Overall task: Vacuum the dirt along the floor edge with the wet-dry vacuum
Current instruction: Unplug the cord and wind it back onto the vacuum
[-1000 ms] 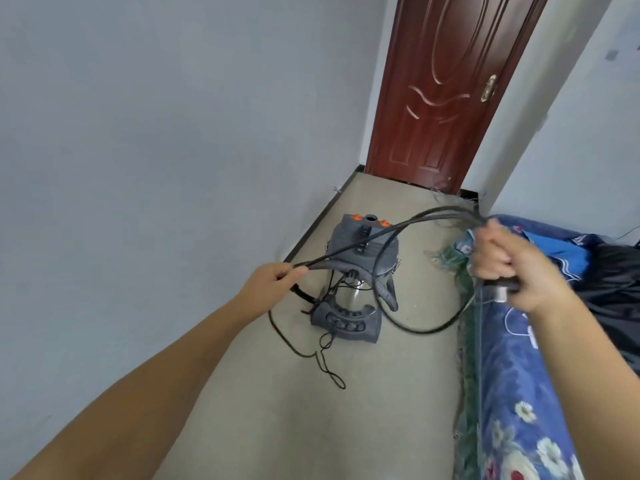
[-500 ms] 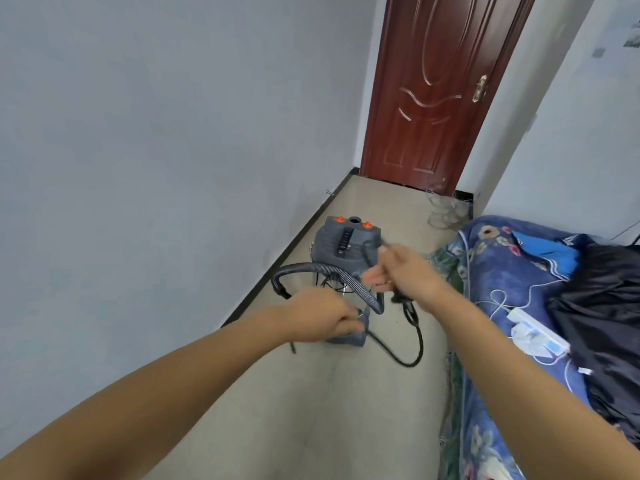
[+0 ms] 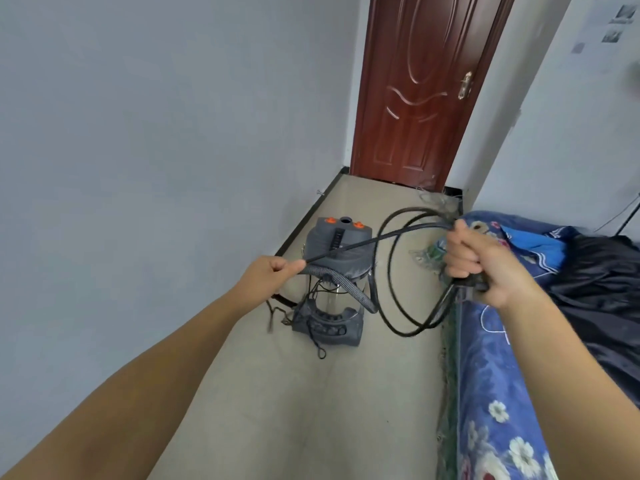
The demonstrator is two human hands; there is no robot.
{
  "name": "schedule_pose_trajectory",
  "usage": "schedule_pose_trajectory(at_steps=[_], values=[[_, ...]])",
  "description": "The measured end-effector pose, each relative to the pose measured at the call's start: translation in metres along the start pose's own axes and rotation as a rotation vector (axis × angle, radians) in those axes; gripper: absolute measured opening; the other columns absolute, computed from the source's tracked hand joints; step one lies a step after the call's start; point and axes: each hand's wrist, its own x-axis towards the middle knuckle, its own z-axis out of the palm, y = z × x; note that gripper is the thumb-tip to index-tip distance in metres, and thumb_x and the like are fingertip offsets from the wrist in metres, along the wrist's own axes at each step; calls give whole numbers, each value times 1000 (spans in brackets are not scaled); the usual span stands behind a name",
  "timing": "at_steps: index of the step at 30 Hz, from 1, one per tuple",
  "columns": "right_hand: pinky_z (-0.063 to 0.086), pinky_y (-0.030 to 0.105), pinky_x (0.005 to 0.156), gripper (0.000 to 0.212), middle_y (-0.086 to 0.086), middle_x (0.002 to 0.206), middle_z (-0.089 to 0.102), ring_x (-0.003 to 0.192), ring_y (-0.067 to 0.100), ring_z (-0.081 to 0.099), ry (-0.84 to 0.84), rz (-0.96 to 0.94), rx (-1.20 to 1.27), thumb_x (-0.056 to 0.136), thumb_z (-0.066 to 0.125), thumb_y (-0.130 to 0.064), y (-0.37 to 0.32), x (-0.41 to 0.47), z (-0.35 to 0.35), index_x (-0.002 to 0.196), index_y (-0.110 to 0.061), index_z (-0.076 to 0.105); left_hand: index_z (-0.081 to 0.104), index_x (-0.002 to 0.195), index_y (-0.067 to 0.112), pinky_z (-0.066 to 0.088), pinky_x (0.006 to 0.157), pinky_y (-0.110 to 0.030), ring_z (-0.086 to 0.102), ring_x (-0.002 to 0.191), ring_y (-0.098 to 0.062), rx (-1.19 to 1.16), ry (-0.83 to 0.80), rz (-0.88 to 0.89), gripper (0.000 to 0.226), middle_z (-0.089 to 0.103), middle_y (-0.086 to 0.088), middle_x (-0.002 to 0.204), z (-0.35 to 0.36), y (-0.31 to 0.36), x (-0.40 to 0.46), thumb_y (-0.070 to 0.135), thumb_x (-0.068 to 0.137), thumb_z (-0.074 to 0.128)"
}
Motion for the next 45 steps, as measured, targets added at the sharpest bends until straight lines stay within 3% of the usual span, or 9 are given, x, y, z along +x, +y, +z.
schedule_pose_trajectory(at_steps=[4,10,14,17,21,27,34,38,45], values=[[27,11,36,27,-11,45,17,34,3,16,129,-18,523,76,66,-26,-8,9,-45,53,-17,54,26,57,21,22,49,-17,25,46,-4,109,-13,-86,51,23,10,50,-6,-37,-12,40,92,59],[30,11,33,44,-9,34,33,27,1,33,462,-37,676,106,29,-28,0,33,-41,65,-18,37,49,66,17,38,59,-22,47,54,-1,602,-255,173,39,47,11,53,7,-19,-17,38,99,45],[44,16,39,36,-5,42,56,39,8,54,414,-22,46,106,32,-28,11,47,16,74,-15,40,49,71,21,43,63,-33,56,72,-18,969,-471,481,42,62,1,74,45,39,-18,51,98,38],[55,22,56,25,3,66,73,56,11,69,85,-7,-541,105,35,-25,24,32,62,88,-13,48,62,75,18,34,59,-30,48,64,-13,849,-319,563,38,54,8,66,55,83,-6,45,97,45],[39,20,43,28,-2,52,55,39,11,48,-133,-3,-885,104,38,-26,30,16,81,84,-12,50,45,62,18,30,56,-29,40,54,-11,597,-76,411,41,38,10,52,37,88,24,42,94,54],[26,17,36,27,-8,46,25,34,6,23,-282,137,-553,100,47,-29,5,8,58,83,-10,56,39,57,15,30,50,-15,33,44,-2,-33,-4,237,48,34,8,49,38,85,30,32,101,40],[24,15,32,31,-13,40,26,30,1,17,-97,-31,-40,90,43,-32,-49,5,-27,74,-10,56,53,64,4,36,58,-20,40,46,-10,-85,32,-43,56,45,6,46,45,16,48,46,98,39],[37,30,60,51,3,66,37,55,15,36,-446,171,470,106,21,-31,-33,33,-82,107,5,57,42,59,16,30,55,-24,34,52,-16,65,-127,-62,52,35,-4,56,69,-15,71,52,95,43],[32,11,35,36,-6,38,36,28,3,34,269,12,729,97,49,-28,-20,107,-113,67,-8,53,54,82,14,37,70,-28,45,70,-13,328,-312,-158,23,49,0,75,86,-91,110,21,101,43]])
